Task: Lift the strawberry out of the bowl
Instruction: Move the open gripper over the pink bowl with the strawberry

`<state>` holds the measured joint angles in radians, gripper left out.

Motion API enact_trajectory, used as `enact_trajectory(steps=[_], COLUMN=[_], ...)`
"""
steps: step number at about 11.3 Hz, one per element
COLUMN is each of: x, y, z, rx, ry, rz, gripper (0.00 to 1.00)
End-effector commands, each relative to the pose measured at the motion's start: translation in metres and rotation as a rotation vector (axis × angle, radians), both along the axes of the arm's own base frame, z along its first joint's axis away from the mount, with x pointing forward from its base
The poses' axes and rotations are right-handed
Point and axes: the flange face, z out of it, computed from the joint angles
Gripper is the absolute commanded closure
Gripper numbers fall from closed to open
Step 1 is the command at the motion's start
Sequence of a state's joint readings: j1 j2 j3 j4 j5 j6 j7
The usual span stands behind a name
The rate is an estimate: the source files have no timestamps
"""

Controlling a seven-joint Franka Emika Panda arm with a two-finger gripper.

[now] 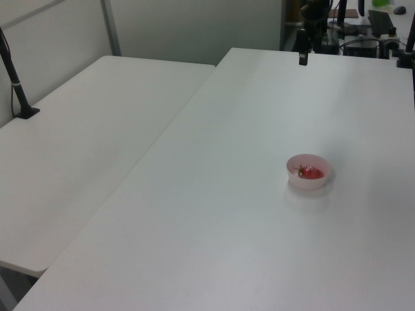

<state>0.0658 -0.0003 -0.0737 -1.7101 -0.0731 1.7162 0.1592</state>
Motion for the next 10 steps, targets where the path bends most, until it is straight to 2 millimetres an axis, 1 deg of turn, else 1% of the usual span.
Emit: enact_trajectory(steps=[1, 2, 6, 7, 8, 10], x=[-0.001, -0.002, -0.001, -0.001, -0.002, -0.01], y=[0.011, 0.014, 0.016, 0.022, 0.054, 0.088], z=[-0.007, -0.007, -0.01, -0.019, -0.042, -0.082], rx=[0.02, 0.021, 0.02, 0.026, 0.031, 0.028], ry=[0.024, 0.025, 0.032, 0.047, 0.089, 0.122], rz=[0.045, 0.048, 0.063, 0.073, 0.118, 0.171], gripper=[0.0, 0.0, 0.0, 0.0, 0.0, 0.0])
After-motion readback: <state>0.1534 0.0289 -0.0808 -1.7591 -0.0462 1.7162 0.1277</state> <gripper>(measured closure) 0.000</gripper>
